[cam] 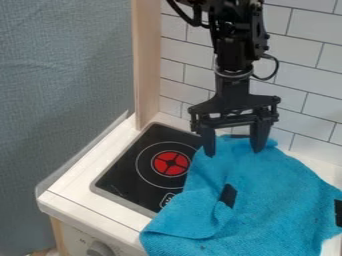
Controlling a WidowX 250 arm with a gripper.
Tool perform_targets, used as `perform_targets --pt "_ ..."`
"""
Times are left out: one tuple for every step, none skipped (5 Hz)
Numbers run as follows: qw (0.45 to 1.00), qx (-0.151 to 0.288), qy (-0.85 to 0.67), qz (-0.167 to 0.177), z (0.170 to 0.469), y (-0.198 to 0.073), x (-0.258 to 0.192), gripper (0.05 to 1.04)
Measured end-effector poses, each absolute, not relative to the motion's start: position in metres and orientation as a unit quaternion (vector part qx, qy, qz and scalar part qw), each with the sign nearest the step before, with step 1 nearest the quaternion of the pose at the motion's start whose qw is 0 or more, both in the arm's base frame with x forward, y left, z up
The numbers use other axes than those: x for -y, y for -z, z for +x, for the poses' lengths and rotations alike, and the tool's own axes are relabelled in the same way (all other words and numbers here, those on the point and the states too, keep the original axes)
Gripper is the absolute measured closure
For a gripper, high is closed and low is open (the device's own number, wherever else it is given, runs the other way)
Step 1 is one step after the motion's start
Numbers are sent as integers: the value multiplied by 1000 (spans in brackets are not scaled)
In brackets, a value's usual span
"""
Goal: Fold the cloth from top left to bottom
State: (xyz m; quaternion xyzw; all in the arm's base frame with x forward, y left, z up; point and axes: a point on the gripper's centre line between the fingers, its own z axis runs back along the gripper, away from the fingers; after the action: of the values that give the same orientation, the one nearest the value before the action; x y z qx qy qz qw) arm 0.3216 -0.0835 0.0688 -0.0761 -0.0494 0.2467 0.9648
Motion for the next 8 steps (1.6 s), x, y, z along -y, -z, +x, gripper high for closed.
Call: perform_targets --pt "967 34 -245 -68 318 -58 83 83" --pt "971 17 -235 -49 325 -46 69 83" --pt "963 58 -263 -28 341 -49 35 83" --pt "960 92 -263 -16 351 -49 12 83" --pt "958 128 -255 -18 352 -42 -6 83" --pt "959 170 -228 -21 364 -46 -19 83" --pt "962 174 -202 -58 374 -39 -20 83" --pt "963 177 -182 -91 393 -35 -11 83"
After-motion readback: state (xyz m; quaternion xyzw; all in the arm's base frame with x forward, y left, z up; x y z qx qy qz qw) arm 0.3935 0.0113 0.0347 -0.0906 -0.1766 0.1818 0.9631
